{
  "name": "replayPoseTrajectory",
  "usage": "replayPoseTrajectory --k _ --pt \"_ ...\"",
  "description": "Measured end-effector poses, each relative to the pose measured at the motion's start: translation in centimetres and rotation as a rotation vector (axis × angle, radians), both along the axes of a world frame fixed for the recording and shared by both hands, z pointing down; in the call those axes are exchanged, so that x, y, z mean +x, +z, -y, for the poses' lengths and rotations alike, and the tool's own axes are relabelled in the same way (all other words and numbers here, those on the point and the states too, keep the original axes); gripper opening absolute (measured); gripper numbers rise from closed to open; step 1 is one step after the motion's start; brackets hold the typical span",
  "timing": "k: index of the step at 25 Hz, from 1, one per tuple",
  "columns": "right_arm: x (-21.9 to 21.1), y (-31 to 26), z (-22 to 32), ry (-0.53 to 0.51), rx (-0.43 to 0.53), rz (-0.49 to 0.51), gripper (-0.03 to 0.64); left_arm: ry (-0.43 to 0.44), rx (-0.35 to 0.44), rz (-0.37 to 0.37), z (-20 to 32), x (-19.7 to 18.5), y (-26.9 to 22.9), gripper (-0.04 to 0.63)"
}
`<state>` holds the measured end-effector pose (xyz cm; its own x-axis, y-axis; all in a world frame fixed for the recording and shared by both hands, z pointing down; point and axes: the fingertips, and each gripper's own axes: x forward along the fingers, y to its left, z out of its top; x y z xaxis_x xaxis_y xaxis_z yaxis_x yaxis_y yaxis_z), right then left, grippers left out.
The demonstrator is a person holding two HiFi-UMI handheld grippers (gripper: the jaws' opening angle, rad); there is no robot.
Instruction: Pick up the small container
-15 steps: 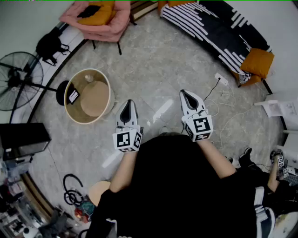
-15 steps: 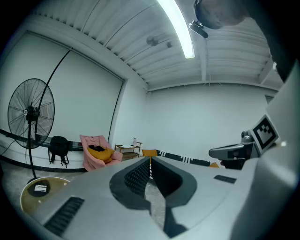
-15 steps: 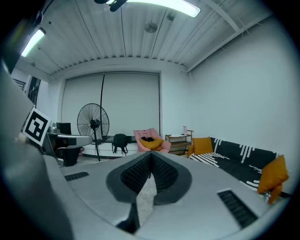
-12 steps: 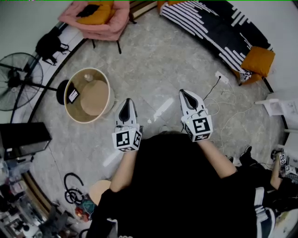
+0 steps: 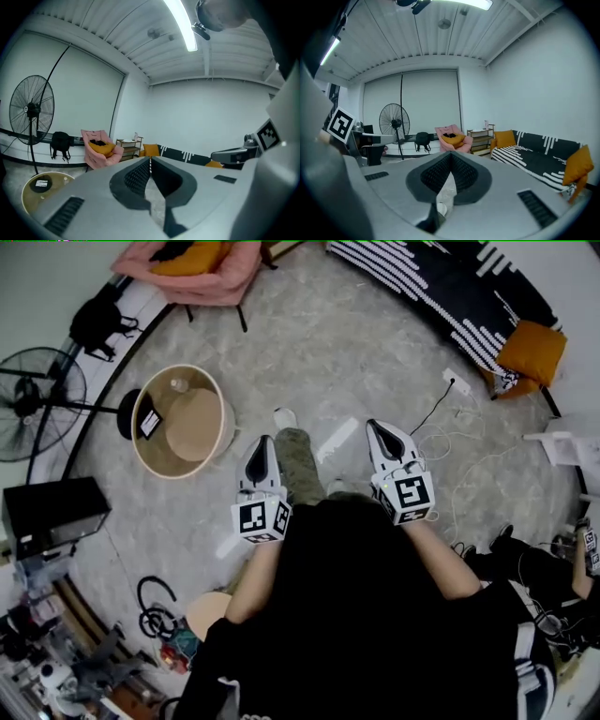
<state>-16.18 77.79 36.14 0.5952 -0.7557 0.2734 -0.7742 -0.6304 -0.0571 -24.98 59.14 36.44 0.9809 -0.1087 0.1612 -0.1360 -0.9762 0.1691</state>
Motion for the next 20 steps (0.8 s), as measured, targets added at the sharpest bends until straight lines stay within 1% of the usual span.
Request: replayPoseTrajectory --k 4,7,9,13,18,20 --pt "1.8 0.2 1.5 0.010 -0.001 -0.016 0.016 0.033 0.030 -0.030 1.3 2.7 -0.3 0.025" --pt "3.9 0.4 3.1 0.037 -0.015 -0.035 0.015 0.066 0.000 -0.026 3.1 5.7 0.7 0.025" --pt "5.8 0.9 4.2 0.053 -0.034 -0.023 0.015 0.088 -0.010 -0.022 4.5 8.3 0.9 0.025" --pt "10.9 1.9 7.2 0.047 -0.060 0.001 0.015 0.103 0.007 -0.039 8.3 14.3 0.4 0.025" --pt "18.6 2.0 12.3 0.063 -0.077 0.009 0.015 0.093 -0.023 -0.038 14.2 21.2 0.7 0.025" --pt "21.5 1.5 14.6 0.070 -0.085 -0.001 0.015 0.088 -0.023 -0.028 16.4 23.4 0.9 0.025"
